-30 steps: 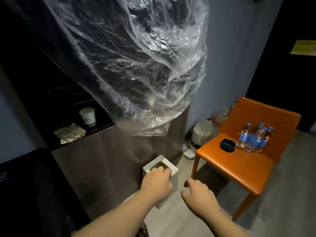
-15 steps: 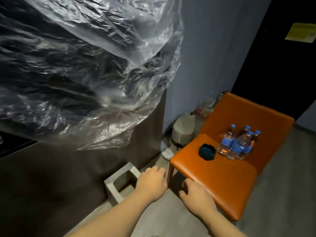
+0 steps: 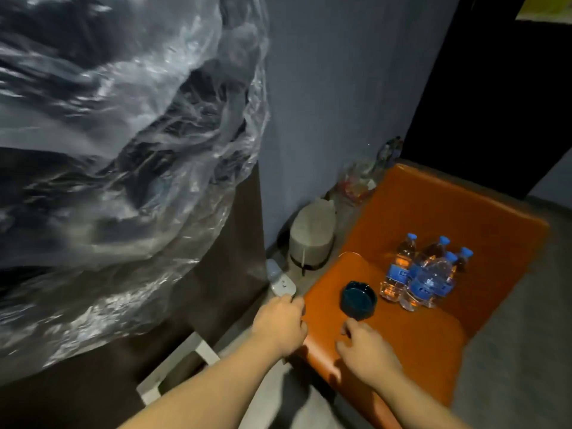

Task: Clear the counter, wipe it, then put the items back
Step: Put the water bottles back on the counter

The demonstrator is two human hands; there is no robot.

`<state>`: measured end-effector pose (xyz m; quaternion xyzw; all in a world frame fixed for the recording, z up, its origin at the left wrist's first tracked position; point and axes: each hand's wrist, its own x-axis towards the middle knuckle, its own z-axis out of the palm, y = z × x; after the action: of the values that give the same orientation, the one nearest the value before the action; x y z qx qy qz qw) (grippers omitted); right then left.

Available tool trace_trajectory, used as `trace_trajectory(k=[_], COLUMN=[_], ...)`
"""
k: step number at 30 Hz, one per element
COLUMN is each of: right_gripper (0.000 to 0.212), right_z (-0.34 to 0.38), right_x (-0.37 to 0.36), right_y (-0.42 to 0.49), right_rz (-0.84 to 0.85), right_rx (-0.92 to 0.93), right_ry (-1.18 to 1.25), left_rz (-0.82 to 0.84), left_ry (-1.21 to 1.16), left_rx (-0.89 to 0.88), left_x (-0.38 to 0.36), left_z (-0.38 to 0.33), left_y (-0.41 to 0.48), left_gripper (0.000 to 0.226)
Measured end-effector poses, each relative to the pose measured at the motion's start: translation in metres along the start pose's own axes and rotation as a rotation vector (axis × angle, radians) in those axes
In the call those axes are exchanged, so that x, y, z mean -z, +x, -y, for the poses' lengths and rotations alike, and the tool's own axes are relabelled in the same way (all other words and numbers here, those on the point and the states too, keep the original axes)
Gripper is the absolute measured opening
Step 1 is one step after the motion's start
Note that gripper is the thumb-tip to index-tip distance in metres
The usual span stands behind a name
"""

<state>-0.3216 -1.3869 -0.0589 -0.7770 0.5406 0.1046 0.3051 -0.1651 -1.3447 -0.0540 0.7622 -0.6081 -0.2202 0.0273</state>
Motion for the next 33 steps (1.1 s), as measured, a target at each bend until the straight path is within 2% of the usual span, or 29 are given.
trace_trajectory(k=[5, 9, 14, 18, 20, 23, 27, 30, 33], right_gripper=[0.026, 0.016, 0.004, 0.008, 0.026, 0.041, 0.052, 0.046, 0.044], right_z=[-0.060, -0.128, -0.215, -0.272, -0.291, -0.308, -0.319, -0.324, -0.333], right_x=[0.035, 0.064, 0.110, 0.145, 0.158, 0.169, 0.164, 0.159, 0.151], right_y=[0.057, 0.108, 0.161, 0.203, 0.219, 0.238, 0.262, 0.276, 0.289], right_rz=[-0.020, 0.052, 0.056, -0.058, -0.157, -0.239, -0.148, -0.143, -0.229], right_rx=[0.019, 0.047, 0.054, 0.032, -0.028, -0.066, 0.009, 0.085, 0.242], right_ry=[0.049, 0.100, 0.149, 0.150, 0.074, 0.011, 0.140, 0.247, 0.050], left_rz=[-0.032, 0.005, 0.087, 0.100, 0.100, 0.087, 0.092, 0.083, 0.085], left_ry=[-0.087, -0.105, -0.152, -0.203, -0.218, -0.242, -0.336, -0.409, -0.475], left_rx=[0.033, 0.124, 0.227, 0.286, 0.295, 0.328, 0.389, 0.432, 0.461], left_x=[-0.018, -0.037, -0.065, -0.076, -0.081, -0.087, -0.097, -0.111, -0.127], left_z=[-0.046, -0.097, -0.170, -0.211, -0.226, -0.241, -0.248, -0.246, -0.246], left_y=[0.074, 0.131, 0.191, 0.240, 0.262, 0.291, 0.323, 0.352, 0.382], left_gripper=[0.030, 0.031, 0.034, 0.034, 0.032, 0.033, 0.032, 0.031, 0.034])
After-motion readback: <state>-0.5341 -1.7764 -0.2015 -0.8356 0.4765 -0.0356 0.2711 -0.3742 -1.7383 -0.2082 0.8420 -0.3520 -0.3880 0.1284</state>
